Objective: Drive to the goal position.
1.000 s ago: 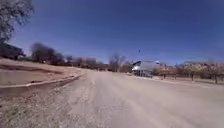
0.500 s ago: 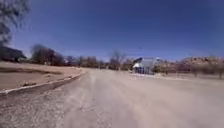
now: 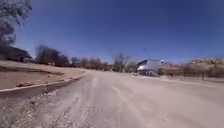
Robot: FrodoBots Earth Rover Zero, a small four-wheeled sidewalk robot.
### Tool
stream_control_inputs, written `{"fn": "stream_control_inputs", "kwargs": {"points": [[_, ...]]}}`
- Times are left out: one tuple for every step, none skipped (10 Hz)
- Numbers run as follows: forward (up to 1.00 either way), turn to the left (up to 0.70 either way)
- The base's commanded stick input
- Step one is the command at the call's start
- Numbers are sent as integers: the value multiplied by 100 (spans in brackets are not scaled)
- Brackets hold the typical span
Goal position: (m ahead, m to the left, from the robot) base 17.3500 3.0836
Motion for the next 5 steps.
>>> {"fn": "stream_control_inputs", "kwargs": {"points": [[100, 0], [100, 0], [100, 0], [100, 0], [100, 0]]}}
